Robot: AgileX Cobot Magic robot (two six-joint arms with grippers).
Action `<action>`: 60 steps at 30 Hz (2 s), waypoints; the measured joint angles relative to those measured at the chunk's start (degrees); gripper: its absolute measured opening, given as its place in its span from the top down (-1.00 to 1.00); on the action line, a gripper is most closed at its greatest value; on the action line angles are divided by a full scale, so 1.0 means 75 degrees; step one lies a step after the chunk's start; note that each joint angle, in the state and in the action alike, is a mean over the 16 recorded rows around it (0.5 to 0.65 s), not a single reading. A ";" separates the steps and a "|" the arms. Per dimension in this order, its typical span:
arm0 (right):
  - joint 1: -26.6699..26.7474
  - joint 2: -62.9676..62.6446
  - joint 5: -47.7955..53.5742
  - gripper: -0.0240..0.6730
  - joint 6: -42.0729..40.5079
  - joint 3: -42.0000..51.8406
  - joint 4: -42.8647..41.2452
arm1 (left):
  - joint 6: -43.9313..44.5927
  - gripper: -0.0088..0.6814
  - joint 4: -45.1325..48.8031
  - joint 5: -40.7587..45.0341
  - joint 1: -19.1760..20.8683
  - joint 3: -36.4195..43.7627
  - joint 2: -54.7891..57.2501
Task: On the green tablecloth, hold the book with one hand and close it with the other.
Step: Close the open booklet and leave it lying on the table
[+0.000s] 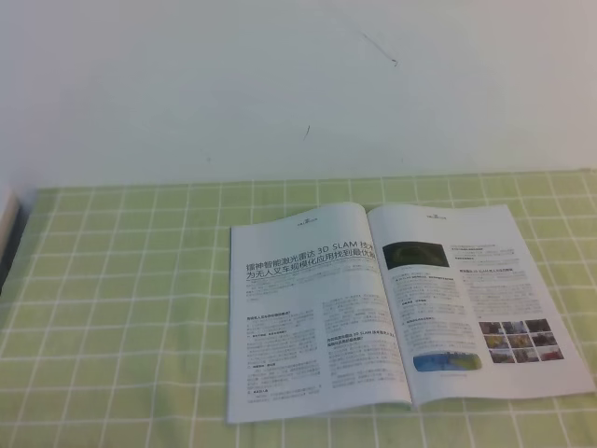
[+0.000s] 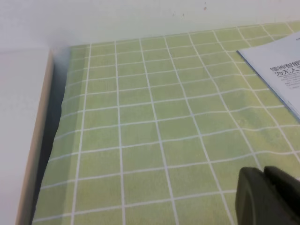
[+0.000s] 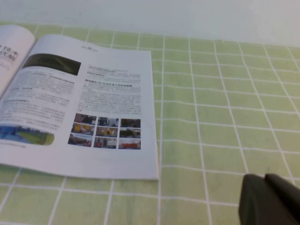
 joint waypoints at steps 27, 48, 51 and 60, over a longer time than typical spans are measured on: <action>0.0000 0.0000 -0.0265 0.94 0.0000 0.0044 -0.0028 | -0.0047 0.98 0.0000 -0.0387 0.0000 0.0030 0.0000; 0.0000 0.0000 -0.2594 0.94 0.0000 0.0071 -0.0047 | -0.0063 0.98 0.0000 -0.2239 0.0000 0.0041 0.0000; 0.0000 0.0000 -0.3770 0.94 0.0000 0.0073 -0.0050 | -0.0067 0.98 0.0000 -0.3244 0.0000 0.0043 0.0000; 0.0000 -0.0001 -0.6697 0.94 -0.0035 0.0035 0.0128 | -0.0183 0.98 -0.0009 -0.6046 0.0000 0.0028 -0.0001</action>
